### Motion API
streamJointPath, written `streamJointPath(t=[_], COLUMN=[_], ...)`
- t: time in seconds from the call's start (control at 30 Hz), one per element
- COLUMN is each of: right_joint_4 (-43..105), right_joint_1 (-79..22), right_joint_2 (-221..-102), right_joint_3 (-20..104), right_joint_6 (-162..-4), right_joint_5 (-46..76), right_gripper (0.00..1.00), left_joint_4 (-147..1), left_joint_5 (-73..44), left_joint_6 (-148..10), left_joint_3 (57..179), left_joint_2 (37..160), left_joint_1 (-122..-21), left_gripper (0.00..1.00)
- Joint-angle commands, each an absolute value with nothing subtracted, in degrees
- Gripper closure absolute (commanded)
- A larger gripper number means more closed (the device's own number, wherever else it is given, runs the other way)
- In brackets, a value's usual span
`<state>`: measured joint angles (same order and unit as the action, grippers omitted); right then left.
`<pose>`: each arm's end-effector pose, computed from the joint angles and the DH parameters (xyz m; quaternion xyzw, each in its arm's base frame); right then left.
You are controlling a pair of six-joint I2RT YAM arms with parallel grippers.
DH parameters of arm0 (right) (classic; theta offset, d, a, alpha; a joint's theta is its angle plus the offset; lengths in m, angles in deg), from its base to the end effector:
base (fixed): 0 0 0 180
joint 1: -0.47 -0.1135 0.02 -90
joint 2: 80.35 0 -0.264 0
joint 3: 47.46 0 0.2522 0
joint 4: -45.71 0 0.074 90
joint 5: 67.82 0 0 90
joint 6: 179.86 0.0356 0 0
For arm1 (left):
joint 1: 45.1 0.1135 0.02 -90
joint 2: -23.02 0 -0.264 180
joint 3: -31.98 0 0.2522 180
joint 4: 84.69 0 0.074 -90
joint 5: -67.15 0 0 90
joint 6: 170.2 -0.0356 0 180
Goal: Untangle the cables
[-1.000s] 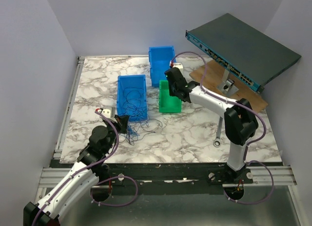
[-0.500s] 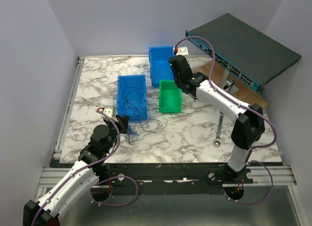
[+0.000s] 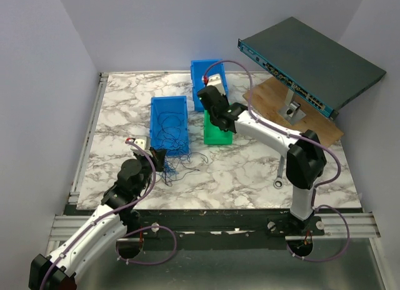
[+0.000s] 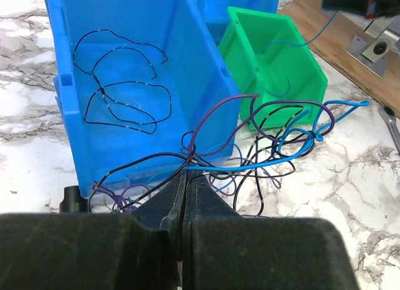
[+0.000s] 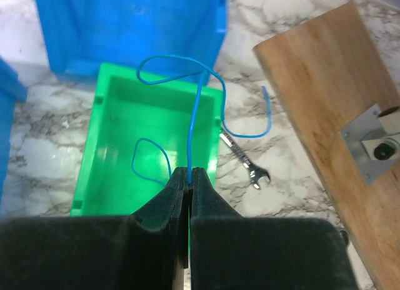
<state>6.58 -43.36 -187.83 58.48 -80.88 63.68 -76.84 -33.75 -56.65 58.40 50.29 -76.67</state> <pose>0.3249 0.2792 0.2929 -0.1134 0.8551 -0.1148 0.4927 0.1273 -0.0703 0.2142 -0.0089 0.7578 -0.2362 0.6082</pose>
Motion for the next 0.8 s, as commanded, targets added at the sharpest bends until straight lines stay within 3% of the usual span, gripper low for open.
streamJointPath(t=[0.0,0.27,0.77], right_joint_4=[4.93,3.89,11.06], right_joint_1=[-46.87,-48.70,-43.09], right_joint_2=[-192.96,-197.02,-190.49], right_joint_3=[59.17,59.10,45.99], right_joint_6=[-79.95,-72.16,-67.39], right_joint_5=[66.69,59.69,54.50], right_gripper=[0.99,0.99,0.99], left_joint_4=[-77.99,-77.96,-77.88], left_joint_5=[-34.17,-34.20,-33.97], left_joint_6=[-57.27,-57.26,-57.38], left_joint_3=[59.54,59.36,59.63], left_joint_2=[50.73,50.48,50.74], left_joint_1=[-76.67,-76.69,-76.65], left_gripper=[1.00,1.00,1.00])
